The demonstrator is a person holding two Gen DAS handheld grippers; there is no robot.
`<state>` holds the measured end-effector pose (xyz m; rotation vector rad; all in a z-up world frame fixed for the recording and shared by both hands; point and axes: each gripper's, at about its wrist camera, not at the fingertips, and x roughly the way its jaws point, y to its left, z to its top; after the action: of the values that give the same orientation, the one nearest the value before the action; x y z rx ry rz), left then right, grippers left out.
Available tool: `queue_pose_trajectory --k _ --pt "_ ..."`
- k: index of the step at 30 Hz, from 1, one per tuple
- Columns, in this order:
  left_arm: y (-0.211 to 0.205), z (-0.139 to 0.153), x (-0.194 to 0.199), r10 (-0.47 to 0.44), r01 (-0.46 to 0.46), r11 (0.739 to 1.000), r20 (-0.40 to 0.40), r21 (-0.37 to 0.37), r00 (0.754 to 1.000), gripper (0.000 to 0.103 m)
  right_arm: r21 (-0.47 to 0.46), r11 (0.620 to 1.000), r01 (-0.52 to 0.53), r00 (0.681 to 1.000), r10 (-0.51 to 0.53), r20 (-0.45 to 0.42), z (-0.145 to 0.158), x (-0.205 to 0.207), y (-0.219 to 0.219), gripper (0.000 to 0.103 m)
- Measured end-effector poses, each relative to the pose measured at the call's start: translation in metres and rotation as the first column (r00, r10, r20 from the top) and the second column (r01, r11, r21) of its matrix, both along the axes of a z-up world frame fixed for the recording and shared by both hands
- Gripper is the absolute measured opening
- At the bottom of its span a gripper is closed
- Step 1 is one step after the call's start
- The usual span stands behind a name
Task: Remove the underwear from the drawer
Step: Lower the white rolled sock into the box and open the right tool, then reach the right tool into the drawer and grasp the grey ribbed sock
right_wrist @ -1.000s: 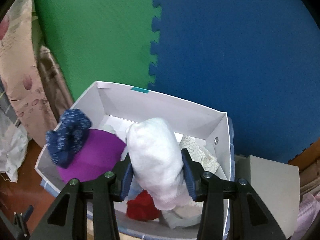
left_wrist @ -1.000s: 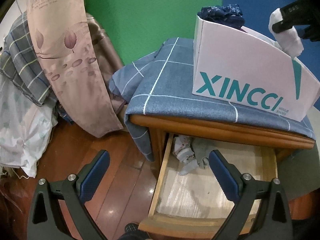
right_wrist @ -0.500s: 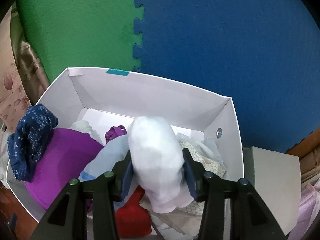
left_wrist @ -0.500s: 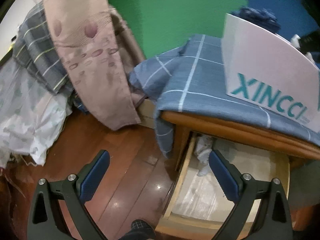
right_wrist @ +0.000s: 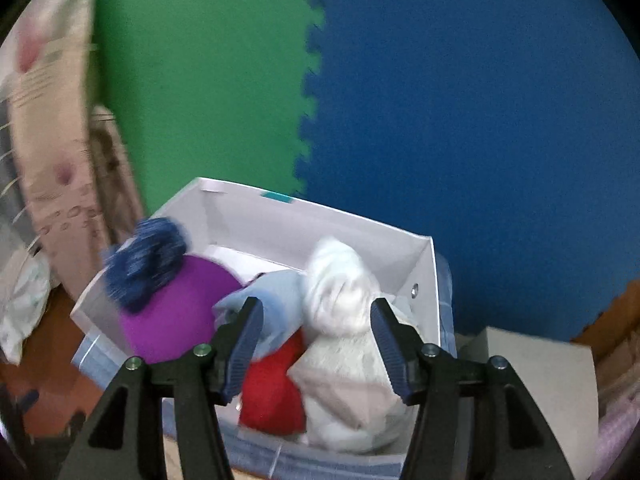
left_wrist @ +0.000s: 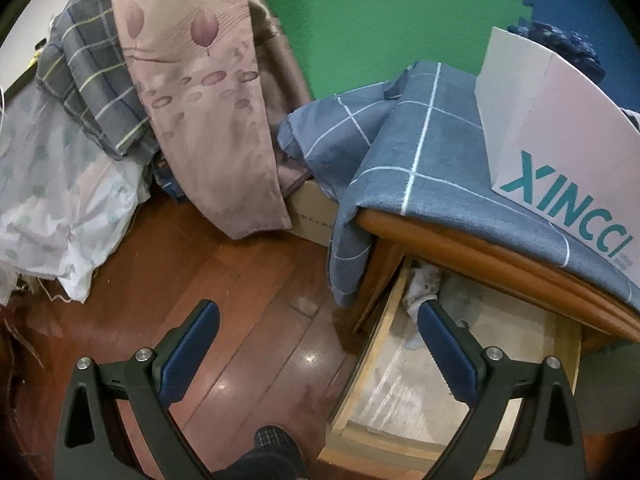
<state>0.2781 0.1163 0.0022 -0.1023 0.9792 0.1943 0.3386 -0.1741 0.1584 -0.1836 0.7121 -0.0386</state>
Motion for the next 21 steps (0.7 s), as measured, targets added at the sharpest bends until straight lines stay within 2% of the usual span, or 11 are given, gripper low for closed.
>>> queue_pose_trajectory --k 5,11,17,21 --pt "0.004 0.001 -0.001 0.029 -0.029 1.0 0.0 0.008 1.0 0.099 -0.062 0.984 -0.166 0.985 0.169 0.04 -0.01 -0.067 0.026 0.057" --pt "0.007 0.0 0.0 0.053 -0.052 0.999 -0.014 0.013 0.999 0.099 -0.087 0.933 -0.35 0.937 0.346 -0.056 -0.07 -0.129 0.065 0.057" --pt "0.017 -0.002 0.001 0.087 -0.088 0.996 -0.028 -0.003 0.996 0.099 -0.082 0.868 -0.49 0.857 0.463 -0.226 -0.148 -0.143 0.097 0.057" --pt "0.025 -0.002 0.0 0.117 -0.118 0.993 -0.03 -0.011 0.993 0.099 -0.098 0.849 -0.519 0.831 0.474 -0.289 -0.187 -0.134 0.104 0.057"
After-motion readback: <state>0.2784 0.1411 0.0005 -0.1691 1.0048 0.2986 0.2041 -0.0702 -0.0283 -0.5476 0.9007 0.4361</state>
